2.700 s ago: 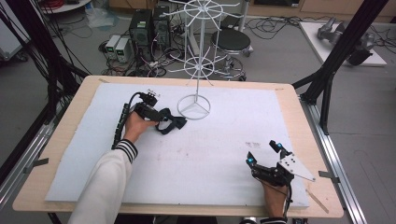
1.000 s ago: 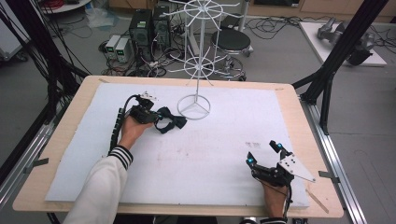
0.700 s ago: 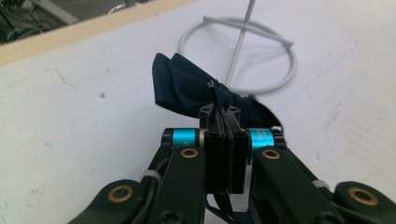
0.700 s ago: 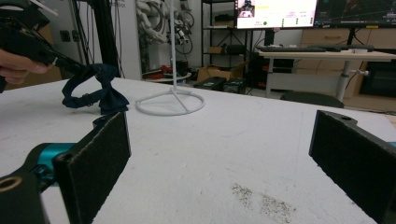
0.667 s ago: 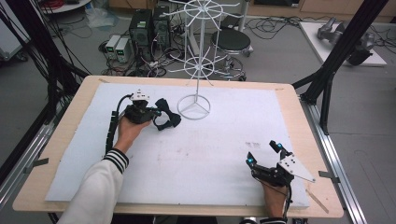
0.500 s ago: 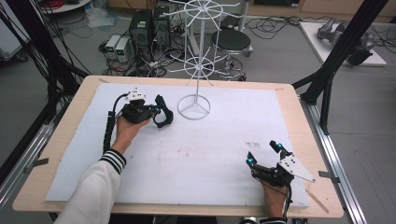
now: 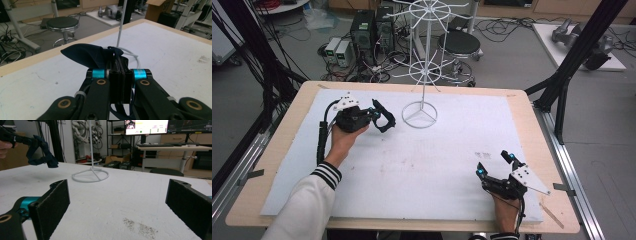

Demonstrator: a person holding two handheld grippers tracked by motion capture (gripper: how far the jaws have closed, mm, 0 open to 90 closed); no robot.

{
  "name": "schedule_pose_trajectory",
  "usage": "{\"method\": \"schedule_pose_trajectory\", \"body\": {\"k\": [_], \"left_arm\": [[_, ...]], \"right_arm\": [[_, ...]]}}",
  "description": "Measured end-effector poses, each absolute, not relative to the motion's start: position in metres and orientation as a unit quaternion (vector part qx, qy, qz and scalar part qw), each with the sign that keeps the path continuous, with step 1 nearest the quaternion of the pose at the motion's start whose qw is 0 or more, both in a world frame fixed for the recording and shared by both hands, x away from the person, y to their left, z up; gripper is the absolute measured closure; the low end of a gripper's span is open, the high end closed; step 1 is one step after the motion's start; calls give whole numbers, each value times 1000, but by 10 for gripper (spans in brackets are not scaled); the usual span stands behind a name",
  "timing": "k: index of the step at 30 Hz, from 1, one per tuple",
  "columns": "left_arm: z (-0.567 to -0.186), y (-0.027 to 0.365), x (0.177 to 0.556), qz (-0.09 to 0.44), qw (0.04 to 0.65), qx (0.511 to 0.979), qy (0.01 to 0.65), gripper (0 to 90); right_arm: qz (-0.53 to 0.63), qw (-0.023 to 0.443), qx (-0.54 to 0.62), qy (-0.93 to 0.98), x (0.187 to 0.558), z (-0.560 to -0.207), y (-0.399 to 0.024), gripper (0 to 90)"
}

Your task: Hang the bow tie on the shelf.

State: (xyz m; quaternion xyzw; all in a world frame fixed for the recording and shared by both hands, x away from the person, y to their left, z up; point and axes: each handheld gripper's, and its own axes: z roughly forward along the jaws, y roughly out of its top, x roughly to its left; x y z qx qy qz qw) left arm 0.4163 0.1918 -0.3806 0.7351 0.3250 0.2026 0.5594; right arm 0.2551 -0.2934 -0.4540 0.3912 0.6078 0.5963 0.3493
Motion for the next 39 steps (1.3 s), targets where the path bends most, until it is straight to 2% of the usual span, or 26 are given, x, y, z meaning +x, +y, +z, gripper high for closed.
{"method": "schedule_pose_trajectory", "body": {"k": [8,17,39], "left_arm": [[-374,194,411,212,577,724,314,883],[-365,194,403,221,621,690,298,883],[-336,184,395,234,631,686,276,883]], "right_arm": [[595,350,392,609,255,-454,-292,44],[594,352,391,608,255,-454,-293,44],[593,353,391,608,254,-454,-292,44]]}}
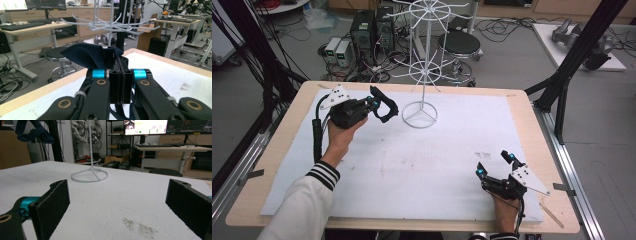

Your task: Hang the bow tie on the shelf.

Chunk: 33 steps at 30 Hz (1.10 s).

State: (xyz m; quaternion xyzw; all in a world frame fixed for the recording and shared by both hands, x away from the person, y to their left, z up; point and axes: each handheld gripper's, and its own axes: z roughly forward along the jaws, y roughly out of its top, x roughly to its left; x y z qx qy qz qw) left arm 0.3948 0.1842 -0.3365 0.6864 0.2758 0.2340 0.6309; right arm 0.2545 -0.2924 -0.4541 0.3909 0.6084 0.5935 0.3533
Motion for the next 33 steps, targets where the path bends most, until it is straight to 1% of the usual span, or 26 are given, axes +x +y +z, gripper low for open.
{"method": "schedule_pose_trajectory", "body": {"k": [16,27,33], "left_arm": [[-307,162,393,238,639,690,245,883],[-300,149,390,224,642,697,228,883],[-294,138,386,216,648,700,208,883]], "right_arm": [[594,356,389,608,255,-454,-293,44],[595,353,390,608,255,-454,-293,44],[595,353,391,608,255,-454,-293,44]]}}
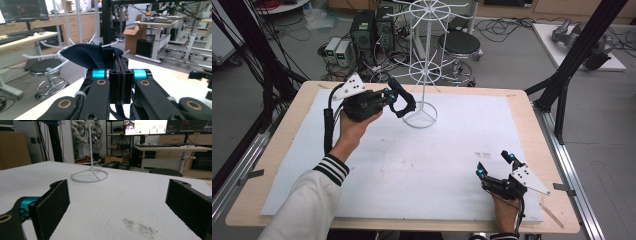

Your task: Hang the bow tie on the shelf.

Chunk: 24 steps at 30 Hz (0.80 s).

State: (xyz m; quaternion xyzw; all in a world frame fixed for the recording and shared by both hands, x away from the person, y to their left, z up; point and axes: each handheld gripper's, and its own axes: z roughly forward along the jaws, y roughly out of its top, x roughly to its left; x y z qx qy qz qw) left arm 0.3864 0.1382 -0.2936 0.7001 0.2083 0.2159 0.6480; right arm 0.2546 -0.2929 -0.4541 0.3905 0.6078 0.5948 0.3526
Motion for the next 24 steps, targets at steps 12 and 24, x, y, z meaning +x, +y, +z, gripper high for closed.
{"method": "schedule_pose_trajectory", "body": {"k": [12,24], "left_arm": [[-287,124,390,216,648,702,200,883],[-286,117,400,220,643,704,205,883]], "right_arm": [[595,352,392,607,254,-454,-293,44],[596,352,392,606,254,-454,-293,44]]}}
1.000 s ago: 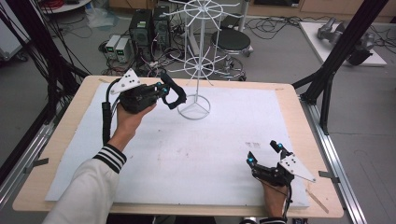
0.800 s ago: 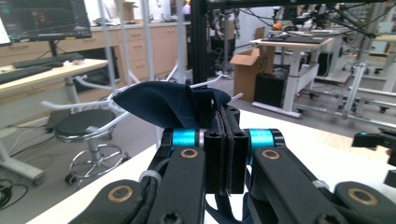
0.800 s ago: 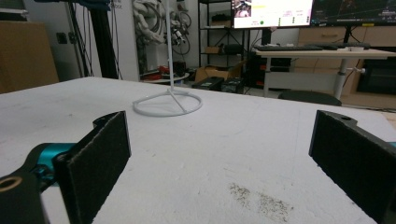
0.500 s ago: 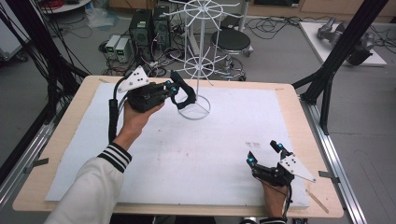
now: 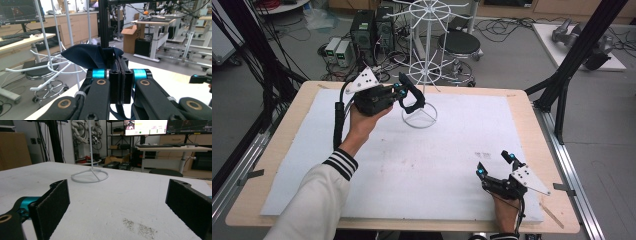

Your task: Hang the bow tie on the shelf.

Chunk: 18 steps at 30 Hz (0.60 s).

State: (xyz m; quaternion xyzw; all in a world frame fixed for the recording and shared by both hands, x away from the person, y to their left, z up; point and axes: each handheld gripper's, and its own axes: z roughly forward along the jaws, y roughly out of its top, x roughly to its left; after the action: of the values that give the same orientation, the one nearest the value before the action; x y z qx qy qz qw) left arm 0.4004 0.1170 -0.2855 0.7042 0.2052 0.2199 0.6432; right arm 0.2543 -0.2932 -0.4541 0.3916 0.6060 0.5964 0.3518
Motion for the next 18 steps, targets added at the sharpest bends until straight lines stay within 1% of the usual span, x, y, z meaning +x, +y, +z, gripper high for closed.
{"method": "schedule_pose_trajectory", "body": {"k": [12,18], "left_arm": [[-284,111,417,230,635,705,214,883],[-284,108,425,233,633,702,228,883]], "right_arm": [[598,351,392,605,254,-454,-294,44],[600,350,392,604,254,-454,-294,44]]}}
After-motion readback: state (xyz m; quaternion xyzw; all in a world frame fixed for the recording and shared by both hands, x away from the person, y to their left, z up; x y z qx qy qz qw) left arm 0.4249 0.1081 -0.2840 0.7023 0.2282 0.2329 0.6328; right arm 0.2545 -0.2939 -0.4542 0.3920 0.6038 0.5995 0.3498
